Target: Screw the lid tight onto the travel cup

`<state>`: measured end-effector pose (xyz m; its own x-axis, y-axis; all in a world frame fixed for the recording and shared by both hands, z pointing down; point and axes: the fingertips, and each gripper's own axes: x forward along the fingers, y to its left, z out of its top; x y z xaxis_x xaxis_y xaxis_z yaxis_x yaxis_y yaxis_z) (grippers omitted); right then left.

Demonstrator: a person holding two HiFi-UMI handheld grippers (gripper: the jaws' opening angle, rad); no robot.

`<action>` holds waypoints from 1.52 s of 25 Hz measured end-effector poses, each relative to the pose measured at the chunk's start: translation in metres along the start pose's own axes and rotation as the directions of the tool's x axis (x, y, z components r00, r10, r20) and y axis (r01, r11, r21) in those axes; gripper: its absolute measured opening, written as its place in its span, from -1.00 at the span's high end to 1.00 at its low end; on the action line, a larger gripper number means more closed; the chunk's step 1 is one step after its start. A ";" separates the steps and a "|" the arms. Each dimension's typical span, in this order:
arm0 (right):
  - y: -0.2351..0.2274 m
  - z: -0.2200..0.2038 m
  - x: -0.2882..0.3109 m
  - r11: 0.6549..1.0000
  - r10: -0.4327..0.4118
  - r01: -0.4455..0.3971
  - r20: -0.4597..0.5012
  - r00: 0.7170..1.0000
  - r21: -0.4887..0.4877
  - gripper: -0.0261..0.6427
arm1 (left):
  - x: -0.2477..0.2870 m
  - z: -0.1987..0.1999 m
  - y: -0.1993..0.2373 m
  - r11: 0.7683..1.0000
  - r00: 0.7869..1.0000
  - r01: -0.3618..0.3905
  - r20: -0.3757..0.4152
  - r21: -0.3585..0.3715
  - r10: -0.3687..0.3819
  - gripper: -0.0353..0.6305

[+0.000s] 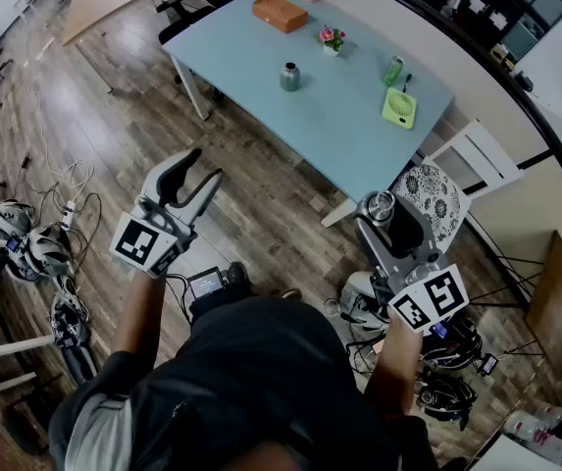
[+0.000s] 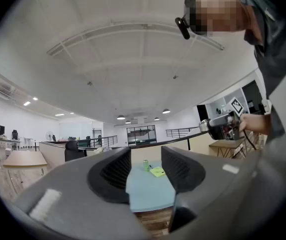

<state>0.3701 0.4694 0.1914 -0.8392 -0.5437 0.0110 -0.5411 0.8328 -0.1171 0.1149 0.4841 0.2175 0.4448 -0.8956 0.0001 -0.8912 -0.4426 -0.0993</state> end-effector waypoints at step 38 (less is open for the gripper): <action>0.009 0.006 0.194 0.992 -0.108 0.106 0.028 0.994 0.068 0.16 | -0.033 -0.053 0.210 0.997 1.000 -0.006 0.001 -0.075 0.006 0.17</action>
<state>0.2029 0.3704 0.1862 -0.7740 -0.6331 -0.0045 -0.6219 0.7616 -0.1821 -0.0914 0.4189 0.2492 0.4394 -0.8983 -0.0010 -0.8980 -0.4393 -0.0241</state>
